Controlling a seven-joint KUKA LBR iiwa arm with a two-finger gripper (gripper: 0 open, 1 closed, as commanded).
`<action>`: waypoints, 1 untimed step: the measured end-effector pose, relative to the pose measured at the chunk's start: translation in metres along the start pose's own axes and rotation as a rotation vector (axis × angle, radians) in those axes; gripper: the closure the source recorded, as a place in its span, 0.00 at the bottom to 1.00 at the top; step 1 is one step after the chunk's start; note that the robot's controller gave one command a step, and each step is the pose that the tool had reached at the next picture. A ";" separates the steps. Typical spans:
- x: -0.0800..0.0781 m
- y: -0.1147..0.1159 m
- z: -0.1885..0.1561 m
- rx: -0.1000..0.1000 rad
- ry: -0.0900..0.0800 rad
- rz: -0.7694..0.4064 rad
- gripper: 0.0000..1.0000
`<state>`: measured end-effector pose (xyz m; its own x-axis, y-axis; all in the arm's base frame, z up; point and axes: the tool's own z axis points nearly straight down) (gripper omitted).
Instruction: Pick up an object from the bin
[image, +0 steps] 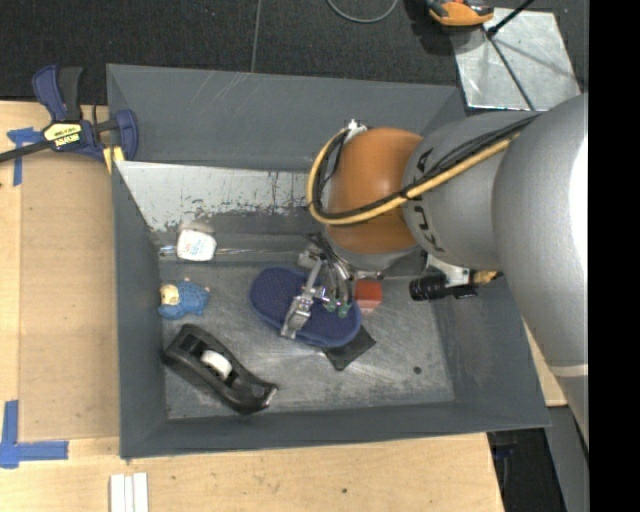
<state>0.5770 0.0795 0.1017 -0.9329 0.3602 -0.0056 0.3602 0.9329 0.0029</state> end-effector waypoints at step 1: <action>-0.002 0.010 0.002 0.001 0.001 0.159 0.00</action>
Offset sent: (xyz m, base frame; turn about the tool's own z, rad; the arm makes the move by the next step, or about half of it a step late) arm 0.0051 0.0087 -0.0017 0.1612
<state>0.5831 0.0883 0.1002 -0.8640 0.5035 -0.0046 0.5035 0.8640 0.0031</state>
